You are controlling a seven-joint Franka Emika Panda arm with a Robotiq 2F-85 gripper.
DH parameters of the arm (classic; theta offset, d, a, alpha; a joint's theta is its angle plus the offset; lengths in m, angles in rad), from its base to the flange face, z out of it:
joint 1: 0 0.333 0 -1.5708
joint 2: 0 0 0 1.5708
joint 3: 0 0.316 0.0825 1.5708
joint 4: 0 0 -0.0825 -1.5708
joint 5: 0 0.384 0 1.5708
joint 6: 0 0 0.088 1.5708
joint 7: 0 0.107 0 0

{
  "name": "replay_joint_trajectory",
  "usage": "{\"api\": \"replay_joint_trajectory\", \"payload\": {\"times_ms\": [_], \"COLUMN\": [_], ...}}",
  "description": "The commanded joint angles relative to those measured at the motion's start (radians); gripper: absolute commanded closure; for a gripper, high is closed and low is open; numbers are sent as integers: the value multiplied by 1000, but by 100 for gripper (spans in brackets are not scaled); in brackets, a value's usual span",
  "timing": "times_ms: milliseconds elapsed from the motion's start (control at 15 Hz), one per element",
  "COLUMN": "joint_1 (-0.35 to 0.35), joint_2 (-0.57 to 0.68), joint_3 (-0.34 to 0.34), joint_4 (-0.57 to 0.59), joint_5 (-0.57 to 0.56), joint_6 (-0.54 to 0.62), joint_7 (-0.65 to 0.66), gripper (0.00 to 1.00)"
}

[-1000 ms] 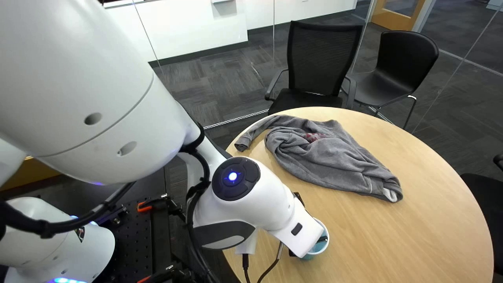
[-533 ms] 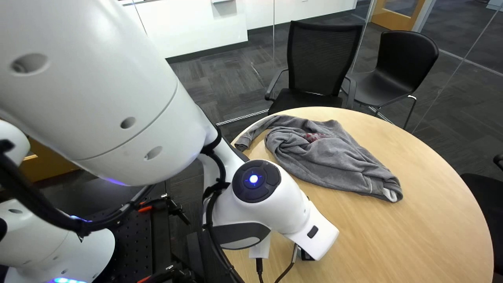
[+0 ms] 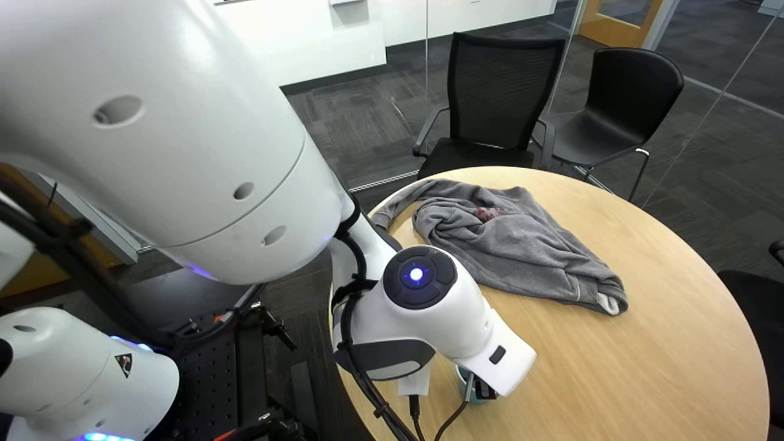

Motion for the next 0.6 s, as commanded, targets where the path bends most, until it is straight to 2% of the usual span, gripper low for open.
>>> {"api": "replay_joint_trajectory", "payload": {"times_ms": [0,200,333,400,533], "joint_1": [33,52,73,82,99], "joint_2": [8,8,6,6,7], "joint_3": [-23,-41,-61,-70,-85], "joint_4": [29,29,27,27,28], "joint_5": [50,68,79,83,89], "joint_6": [-46,-50,-50,-49,-47], "joint_7": [-44,-43,-50,-51,-51], "gripper": [49,52,62,81,97]}}
